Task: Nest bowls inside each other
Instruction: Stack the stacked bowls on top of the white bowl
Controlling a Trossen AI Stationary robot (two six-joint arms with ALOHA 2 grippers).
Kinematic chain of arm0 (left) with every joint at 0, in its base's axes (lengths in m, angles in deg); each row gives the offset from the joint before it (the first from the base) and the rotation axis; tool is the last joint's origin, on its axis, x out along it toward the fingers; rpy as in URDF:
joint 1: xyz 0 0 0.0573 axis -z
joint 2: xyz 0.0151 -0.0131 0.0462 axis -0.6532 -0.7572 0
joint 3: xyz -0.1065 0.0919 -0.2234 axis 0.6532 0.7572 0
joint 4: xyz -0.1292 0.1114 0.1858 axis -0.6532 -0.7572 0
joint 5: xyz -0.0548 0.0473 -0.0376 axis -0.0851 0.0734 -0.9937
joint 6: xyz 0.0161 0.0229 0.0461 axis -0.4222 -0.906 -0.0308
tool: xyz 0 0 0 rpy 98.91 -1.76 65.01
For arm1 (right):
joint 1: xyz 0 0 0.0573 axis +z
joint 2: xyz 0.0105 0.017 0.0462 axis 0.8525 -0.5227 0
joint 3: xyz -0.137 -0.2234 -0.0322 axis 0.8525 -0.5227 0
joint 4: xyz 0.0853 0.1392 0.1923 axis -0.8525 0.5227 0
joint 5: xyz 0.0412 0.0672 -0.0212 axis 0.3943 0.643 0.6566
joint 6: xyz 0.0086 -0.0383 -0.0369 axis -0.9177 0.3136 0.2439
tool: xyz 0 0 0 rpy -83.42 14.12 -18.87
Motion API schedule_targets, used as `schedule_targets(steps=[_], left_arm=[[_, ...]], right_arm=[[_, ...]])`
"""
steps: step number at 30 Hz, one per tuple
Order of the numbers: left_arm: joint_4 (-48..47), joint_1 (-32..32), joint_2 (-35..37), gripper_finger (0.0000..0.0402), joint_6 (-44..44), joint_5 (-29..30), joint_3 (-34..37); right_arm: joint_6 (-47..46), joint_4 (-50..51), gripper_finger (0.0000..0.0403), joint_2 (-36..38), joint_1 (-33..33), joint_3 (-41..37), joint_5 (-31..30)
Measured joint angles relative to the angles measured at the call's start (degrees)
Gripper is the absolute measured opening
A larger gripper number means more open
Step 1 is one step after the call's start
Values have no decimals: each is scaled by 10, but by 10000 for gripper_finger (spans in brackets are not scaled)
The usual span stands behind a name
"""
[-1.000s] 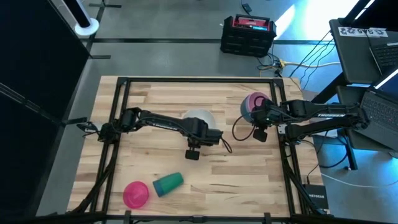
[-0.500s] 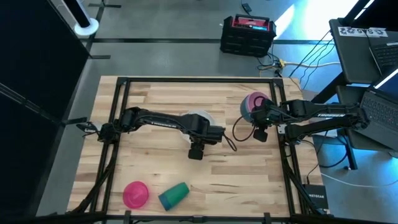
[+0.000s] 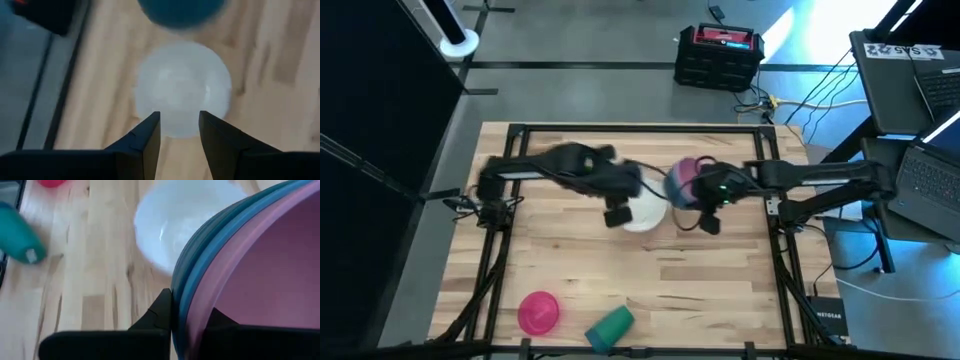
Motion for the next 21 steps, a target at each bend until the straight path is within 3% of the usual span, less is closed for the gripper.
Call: schedule_targets(steps=[6,17,21], left_arm=[[0,39,129,117,53,66,66],[-1,88,332,117,137,73,235],[-1,97,384,117,150,73,287]], right_arm=[[27,50,0,-163,0,209,0],[-44,290,0,-450,0,572,29],[-83,307,0,-491,4,610,71]])
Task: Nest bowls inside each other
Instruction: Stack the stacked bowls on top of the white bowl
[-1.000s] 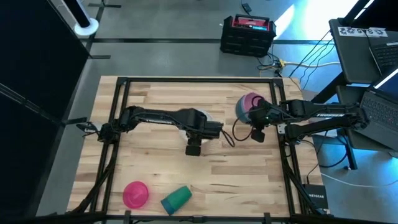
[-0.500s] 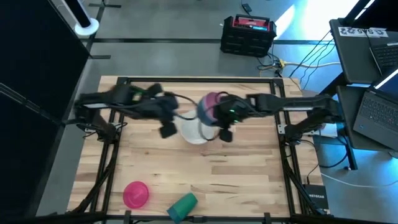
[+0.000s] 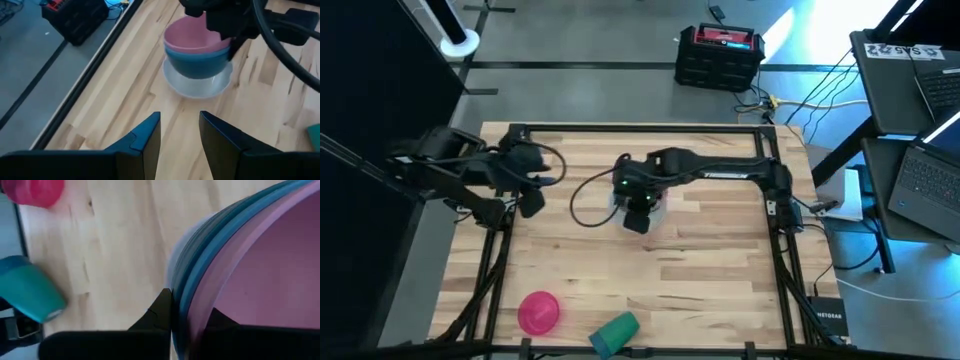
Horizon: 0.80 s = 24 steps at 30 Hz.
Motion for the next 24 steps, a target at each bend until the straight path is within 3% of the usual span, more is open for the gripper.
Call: schedule_targets(steps=[7,13,24], left_arm=[[0,3,55,117,9,0,62],[1,3,61,117,-3,0,71],[1,3,61,117,-17,0,71]], right_arm=[[-18,20,0,-42,5,-4,2],[-14,18,14,-67,2,-4,-1],[5,30,163,-73,3,40,3]])
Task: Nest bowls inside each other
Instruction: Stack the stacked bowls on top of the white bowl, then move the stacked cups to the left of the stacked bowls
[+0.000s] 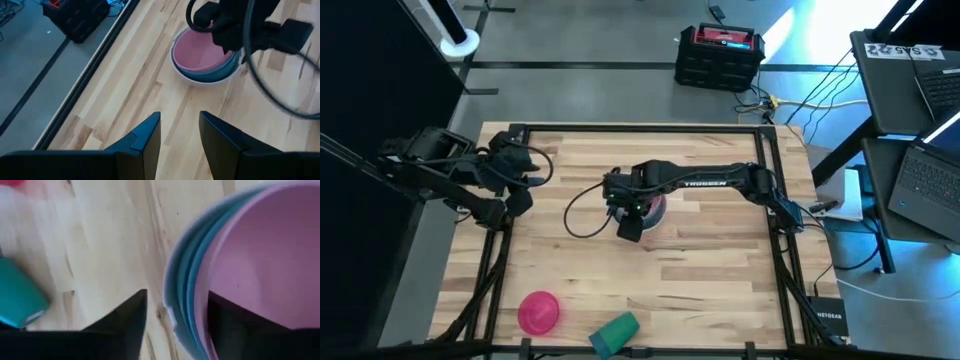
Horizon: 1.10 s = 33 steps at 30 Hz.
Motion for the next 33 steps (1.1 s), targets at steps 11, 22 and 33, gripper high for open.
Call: schedule_targets(steps=[11,22,33], left_arm=[[3,2,-2,117,-29,-14,0],[167,129,-82,117,-94,-92,109],[354,325,-265,116,53,-88,158]], right_arm=[[23,7,222,27,14,96,-27],[-10,65,223,73,116,92,-198],[-74,104,223,105,246,91,-328]])
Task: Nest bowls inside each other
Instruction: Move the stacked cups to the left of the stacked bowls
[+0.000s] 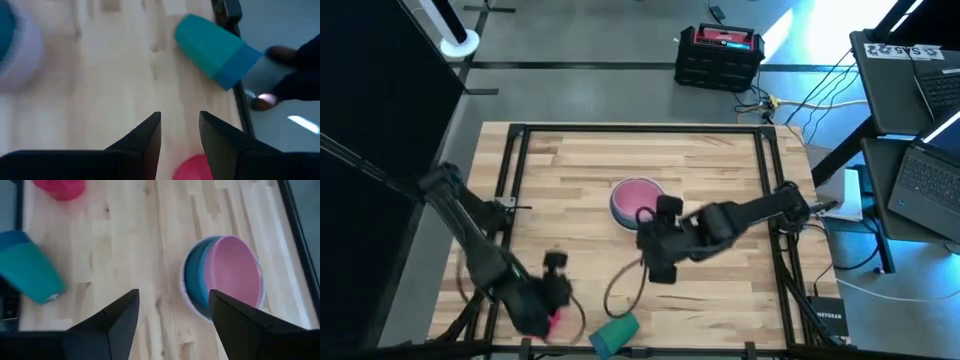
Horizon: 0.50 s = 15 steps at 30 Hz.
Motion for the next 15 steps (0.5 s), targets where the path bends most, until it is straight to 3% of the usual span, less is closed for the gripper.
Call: schedule_targets(steps=[8,15], left_arm=[[32,18,-177,115,9,5,-71],[34,49,-254,115,30,20,-137]], right_arm=[[-77,40,223,30,78,0,-79],[-142,83,223,51,112,0,-118]])
